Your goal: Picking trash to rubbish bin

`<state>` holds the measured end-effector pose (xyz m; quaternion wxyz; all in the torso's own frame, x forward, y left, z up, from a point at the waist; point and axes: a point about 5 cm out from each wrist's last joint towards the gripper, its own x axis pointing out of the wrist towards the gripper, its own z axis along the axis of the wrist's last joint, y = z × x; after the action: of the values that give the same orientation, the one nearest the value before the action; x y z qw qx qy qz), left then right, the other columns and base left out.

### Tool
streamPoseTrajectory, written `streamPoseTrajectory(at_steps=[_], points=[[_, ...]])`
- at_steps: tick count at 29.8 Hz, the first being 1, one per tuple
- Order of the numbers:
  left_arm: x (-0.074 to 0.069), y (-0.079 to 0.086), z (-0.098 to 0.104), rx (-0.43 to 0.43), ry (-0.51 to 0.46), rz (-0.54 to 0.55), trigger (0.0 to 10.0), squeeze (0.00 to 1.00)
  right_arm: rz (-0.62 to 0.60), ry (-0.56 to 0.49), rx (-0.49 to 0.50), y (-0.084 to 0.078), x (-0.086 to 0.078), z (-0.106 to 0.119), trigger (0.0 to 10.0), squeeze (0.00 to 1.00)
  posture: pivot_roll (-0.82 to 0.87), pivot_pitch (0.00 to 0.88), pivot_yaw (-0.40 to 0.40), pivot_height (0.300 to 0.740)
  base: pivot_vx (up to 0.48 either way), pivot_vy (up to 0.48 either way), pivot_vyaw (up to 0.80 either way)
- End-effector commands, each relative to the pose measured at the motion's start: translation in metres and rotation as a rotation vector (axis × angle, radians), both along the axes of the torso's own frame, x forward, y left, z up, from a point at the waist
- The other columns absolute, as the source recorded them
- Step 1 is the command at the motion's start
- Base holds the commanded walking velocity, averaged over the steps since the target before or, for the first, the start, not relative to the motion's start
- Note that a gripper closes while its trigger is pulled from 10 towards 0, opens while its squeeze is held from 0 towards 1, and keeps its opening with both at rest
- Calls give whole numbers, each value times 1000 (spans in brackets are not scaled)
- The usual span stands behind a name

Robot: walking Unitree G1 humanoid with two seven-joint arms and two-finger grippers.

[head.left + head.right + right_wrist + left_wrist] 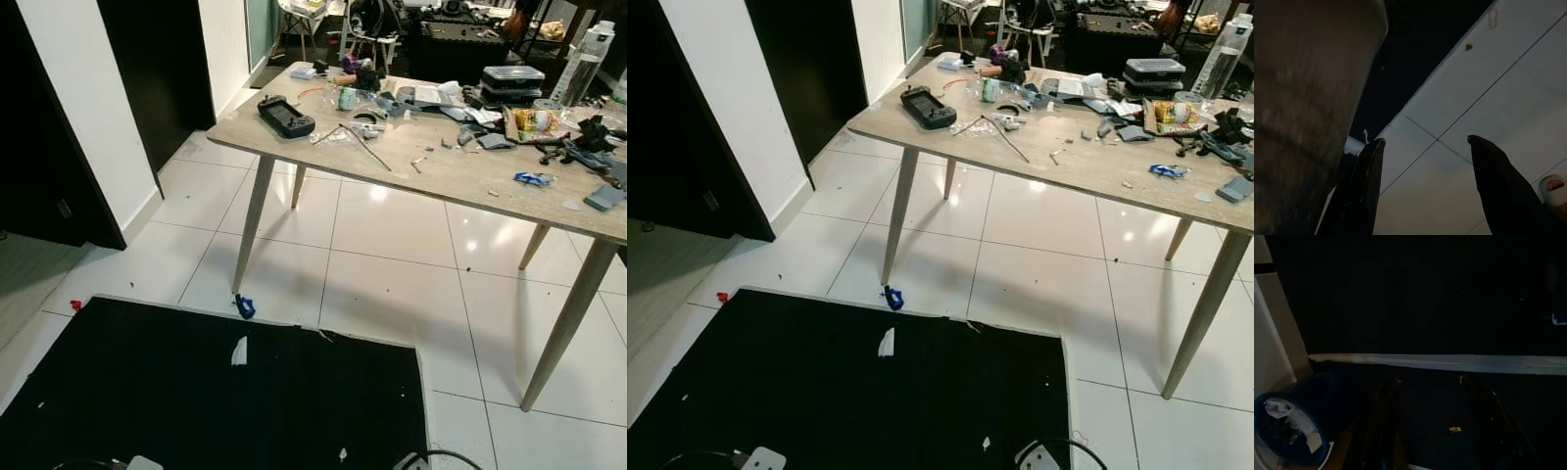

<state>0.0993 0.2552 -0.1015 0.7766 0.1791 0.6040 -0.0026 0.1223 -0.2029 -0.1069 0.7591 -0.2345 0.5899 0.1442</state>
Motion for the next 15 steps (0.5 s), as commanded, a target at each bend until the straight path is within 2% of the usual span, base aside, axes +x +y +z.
streamPoseTrajectory(at_steps=[1,4,7,10,15], points=[[8,9,5,25,-31,21,10000,0,2,-17,13,4,8,2,10000,0,127,12,-7,740,0,0,0],[20,8,8,30,-59,11,10000,0,-11,-39,17,4,17,5,10000,0,120,19,4,740,0,0,0],[22,8,8,32,-68,14,10000,0,-15,-42,17,5,17,5,10000,0,115,4,8,740,0,0,0],[22,9,9,35,-76,41,10000,0,-33,-11,18,4,4,1,10000,0,105,0,-9,740,0,0,0],[28,14,12,37,-107,104,10000,0,-55,8,9,-3,-4,-1,10000,0,88,0,9,740,0,0,0]])
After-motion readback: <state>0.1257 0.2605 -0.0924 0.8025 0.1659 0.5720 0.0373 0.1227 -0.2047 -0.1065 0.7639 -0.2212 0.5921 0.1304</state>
